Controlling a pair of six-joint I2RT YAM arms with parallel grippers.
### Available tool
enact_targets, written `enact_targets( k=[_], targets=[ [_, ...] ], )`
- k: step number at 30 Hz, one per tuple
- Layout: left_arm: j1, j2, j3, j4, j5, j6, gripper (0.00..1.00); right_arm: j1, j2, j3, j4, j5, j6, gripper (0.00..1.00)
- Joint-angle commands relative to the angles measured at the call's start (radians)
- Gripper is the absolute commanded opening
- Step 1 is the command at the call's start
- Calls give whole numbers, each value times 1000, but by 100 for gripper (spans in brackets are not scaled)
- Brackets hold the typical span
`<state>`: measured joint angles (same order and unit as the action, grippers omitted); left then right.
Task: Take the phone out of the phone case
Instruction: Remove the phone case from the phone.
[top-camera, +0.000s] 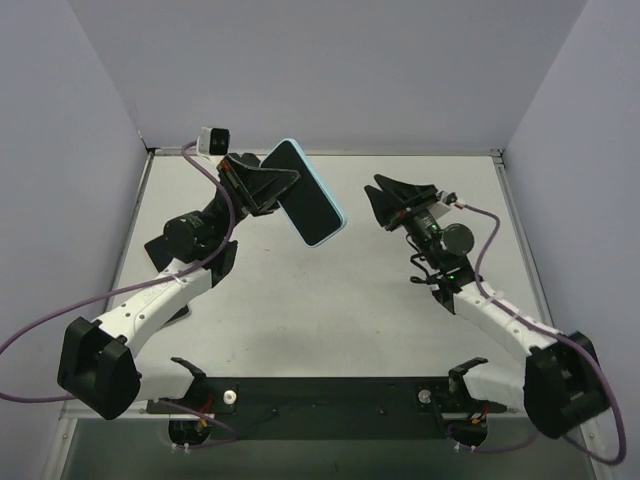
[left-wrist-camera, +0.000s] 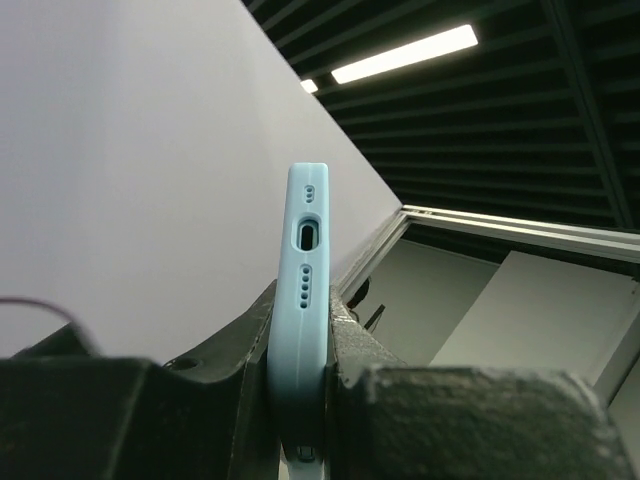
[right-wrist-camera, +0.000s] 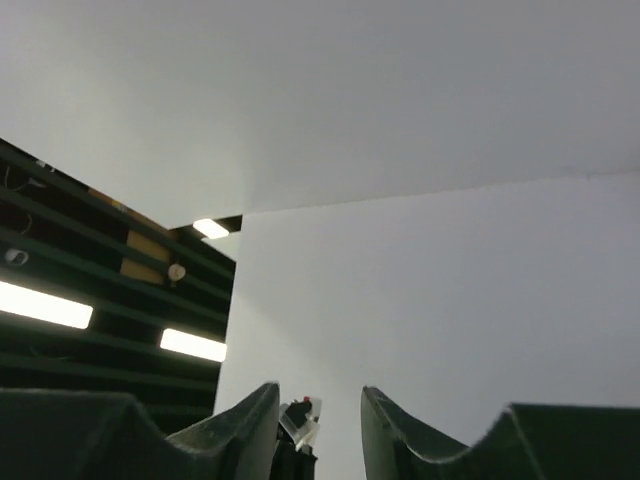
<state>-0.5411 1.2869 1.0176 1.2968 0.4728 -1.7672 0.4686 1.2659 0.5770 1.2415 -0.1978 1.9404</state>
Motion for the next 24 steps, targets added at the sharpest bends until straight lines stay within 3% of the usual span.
enact_targets(
  k=[1,2,3,5,8,14,24],
  targets=[
    [16,-23,-73,164,38,26,0,-88,-297,46,-353,-238,-379,44],
    [18,-26,-100,138,46,40,0,-94,-350,82,-514,-250,-497,47],
    [20,-31,-111,110,67,67,0,-91,-429,218,-883,-218,-617,52],
    [23,-41,-134,15,82,100,0,-62,-473,355,-1328,-145,-902,55],
    [21,-35,-158,-96,102,169,0,-59,-485,494,-1558,-104,-1062,59],
    [17,41,-169,-132,145,187,0,57,-448,600,-1728,-7,-1173,62],
    [17,103,-220,-130,152,187,0,119,-425,592,-1691,-75,-1196,60]
  ],
)
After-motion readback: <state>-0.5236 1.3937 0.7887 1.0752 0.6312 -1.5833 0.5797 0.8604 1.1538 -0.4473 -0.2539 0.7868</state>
